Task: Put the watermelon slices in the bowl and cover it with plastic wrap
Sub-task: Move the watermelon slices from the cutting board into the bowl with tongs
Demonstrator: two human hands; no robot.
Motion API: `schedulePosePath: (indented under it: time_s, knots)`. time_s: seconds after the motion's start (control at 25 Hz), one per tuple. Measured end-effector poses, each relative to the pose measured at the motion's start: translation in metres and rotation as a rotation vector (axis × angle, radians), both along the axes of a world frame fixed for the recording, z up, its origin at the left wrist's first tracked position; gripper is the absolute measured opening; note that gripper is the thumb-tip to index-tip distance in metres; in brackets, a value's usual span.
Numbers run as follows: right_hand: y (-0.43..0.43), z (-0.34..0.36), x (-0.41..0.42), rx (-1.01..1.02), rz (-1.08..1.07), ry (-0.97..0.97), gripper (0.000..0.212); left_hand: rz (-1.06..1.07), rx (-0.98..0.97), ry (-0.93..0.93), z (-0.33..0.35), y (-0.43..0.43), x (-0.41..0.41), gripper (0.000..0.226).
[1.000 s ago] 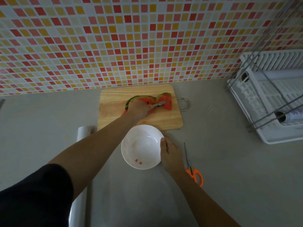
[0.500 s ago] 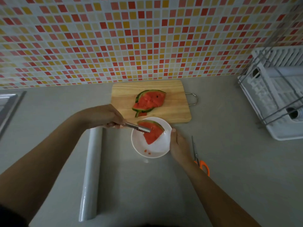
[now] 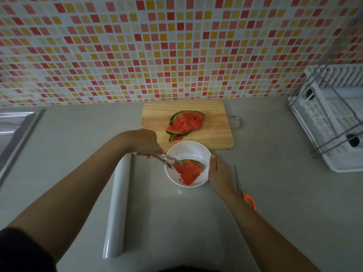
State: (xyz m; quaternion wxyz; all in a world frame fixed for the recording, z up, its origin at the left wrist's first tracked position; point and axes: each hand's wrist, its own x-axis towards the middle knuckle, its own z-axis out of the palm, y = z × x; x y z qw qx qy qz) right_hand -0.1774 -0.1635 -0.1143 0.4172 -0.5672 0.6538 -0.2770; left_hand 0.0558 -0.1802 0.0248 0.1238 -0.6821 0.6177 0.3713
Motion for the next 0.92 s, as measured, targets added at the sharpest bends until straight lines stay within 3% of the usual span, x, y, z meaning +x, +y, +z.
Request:
schedulePosePath:
  time_s: [0.16, 0.28, 0.4, 0.6, 0.92]
  knots:
    - [0.000, 0.004, 0.000, -0.009, 0.006, 0.001, 0.052, 0.072, -0.148, 0.041, 0.020, -0.004, 0.016, 0.035]
    - [0.001, 0.004, 0.000, -0.018, 0.017, -0.011, 0.050, 0.413, -0.308, 0.234, 0.007, -0.021, 0.026, 0.030]
    - [0.000, 0.003, -0.001, -0.006, 0.019, -0.002, 0.047, 0.662, -0.318, 0.365, -0.017, -0.039, 0.028, 0.029]
    - [-0.002, -0.001, -0.002, -0.016, 0.026, 0.014, 0.044, 0.720, -0.281, 0.467, -0.041, -0.065, 0.025, 0.033]
    - [-0.002, -0.006, -0.001, 0.001, 0.023, 0.020, 0.044, 0.706, -0.300, 0.324, -0.045, -0.082, 0.032, 0.026]
